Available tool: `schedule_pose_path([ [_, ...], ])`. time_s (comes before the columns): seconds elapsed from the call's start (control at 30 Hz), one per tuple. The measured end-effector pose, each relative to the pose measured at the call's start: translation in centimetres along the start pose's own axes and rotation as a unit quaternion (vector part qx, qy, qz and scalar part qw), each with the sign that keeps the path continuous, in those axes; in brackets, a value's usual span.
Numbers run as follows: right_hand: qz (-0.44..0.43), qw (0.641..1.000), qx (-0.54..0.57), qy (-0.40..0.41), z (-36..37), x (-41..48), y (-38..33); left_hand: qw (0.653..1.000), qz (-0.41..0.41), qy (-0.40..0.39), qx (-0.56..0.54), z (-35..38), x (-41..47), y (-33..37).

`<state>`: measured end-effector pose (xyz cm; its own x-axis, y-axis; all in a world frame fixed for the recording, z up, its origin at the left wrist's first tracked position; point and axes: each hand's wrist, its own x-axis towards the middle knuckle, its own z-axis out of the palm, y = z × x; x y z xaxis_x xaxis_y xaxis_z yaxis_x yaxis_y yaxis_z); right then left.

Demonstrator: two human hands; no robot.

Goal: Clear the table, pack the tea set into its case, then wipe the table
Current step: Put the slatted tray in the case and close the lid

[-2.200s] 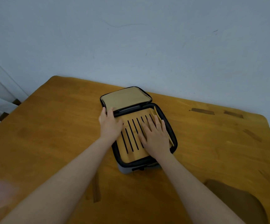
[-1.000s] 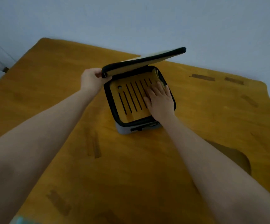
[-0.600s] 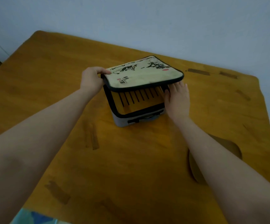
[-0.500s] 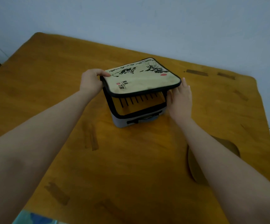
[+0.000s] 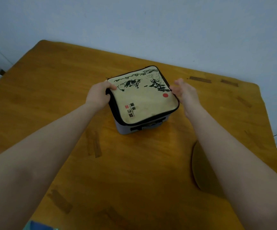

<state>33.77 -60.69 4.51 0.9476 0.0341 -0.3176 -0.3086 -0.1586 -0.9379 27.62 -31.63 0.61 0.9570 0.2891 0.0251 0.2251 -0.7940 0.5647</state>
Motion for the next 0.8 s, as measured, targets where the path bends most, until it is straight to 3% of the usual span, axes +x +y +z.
schedule_pose_path([
  [0.13,-0.112,0.967,-0.228,-0.023,2.8,0.1,0.9,1.0,0.016,-0.016,0.017,0.5,-0.1,-0.6],
  [0.3,-0.178,0.827,-0.532,-0.041,6.5,-0.5,3.4,1.0,0.028,0.003,-0.014,0.4,-0.6,-1.0],
  [0.43,-0.208,0.779,-0.589,-0.062,9.7,-2.1,4.5,0.989,-0.055,0.059,-0.122,-0.1,0.4,-1.4],
  [0.53,-0.218,0.748,-0.625,-0.05,10.9,-2.6,5.6,0.992,-0.062,-0.001,-0.112,-0.9,2.3,-1.9],
  [0.67,-0.216,0.74,-0.636,-0.043,11.1,-2.3,6.5,0.99,-0.035,-0.092,-0.096,-1.4,4.9,-1.5],
  [0.8,-0.215,0.737,-0.64,-0.039,11.2,-2.4,6.6,0.983,-0.082,-0.148,-0.078,-1.3,6.9,-1.3],
])
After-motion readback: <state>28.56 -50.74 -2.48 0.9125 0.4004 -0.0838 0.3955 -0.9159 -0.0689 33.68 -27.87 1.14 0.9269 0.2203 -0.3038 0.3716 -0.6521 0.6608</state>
